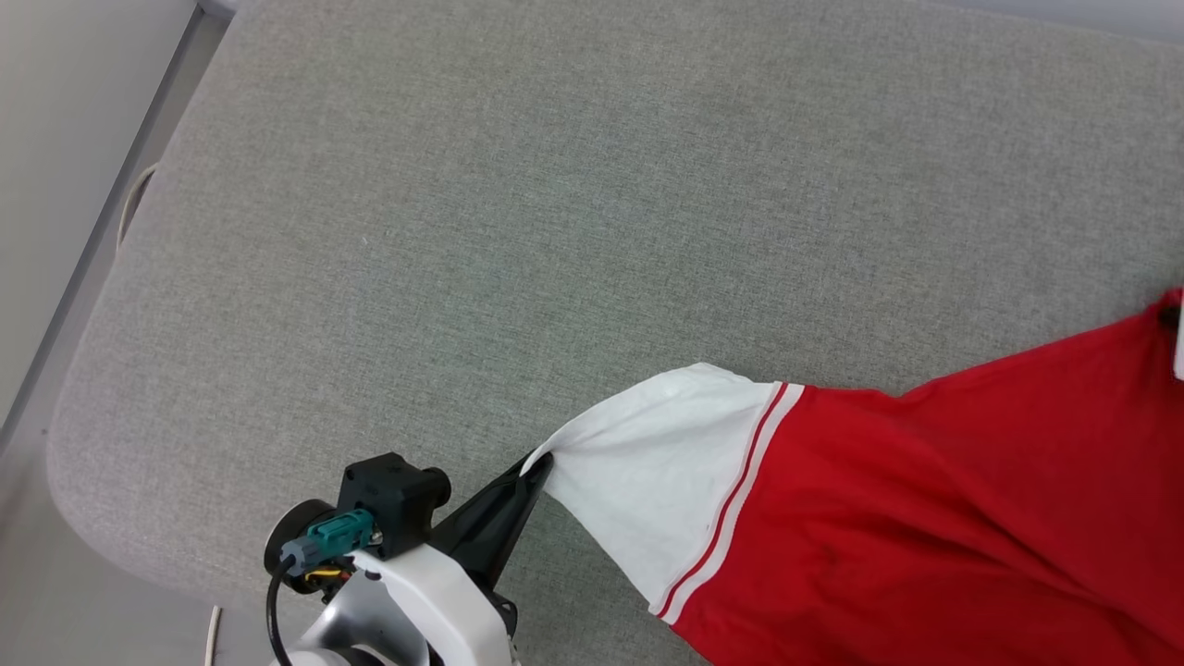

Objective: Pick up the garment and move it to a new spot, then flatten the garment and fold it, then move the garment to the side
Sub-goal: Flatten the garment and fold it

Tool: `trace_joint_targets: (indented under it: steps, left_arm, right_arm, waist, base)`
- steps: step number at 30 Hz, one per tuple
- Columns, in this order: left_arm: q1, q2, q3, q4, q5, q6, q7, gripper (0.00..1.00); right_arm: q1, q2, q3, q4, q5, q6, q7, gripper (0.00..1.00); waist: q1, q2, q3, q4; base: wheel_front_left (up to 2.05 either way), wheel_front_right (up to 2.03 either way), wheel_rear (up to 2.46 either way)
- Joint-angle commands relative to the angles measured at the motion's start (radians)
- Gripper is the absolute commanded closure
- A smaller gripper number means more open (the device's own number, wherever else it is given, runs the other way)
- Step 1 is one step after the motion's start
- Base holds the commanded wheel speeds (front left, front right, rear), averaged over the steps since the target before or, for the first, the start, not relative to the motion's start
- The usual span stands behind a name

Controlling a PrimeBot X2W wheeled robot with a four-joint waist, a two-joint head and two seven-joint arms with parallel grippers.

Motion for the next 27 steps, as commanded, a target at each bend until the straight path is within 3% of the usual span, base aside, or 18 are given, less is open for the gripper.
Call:
trace_joint_targets:
  steps: [1, 16, 27]
  left_arm:
    - [-0.007, -0.003, 0.001, 0.006, 0.001, -0.003, -0.007, 1.00]
    - [0.024, 0.032, 0.043, 0.010, -0.009, 0.023, -0.029, 1.00]
    - [0.014, 0.094, 0.129, -0.059, 0.002, 0.063, -0.049, 1.00]
  right_arm:
    - [0.012, 0.024, 0.023, 0.038, 0.010, 0.000, -0.031, 1.00]
    - [-0.065, -0.016, 0.124, 0.109, 0.120, -0.001, -0.316, 1.00]
    - [-0.079, -0.059, 0.143, 0.033, 0.212, -0.001, -0.400, 1.00]
  waist:
    - [0.0000, 0.0000, -0.008, -0.004]
    - [0.0000, 0.0000, -0.169, -0.109]
    - [0.0000, 0.0000, -0.300, -0.217]
  base:
    - [0.00, 0.00, 0.00]
    - [0.00, 0.00, 0.00]
    - [0.00, 0.00, 0.00]
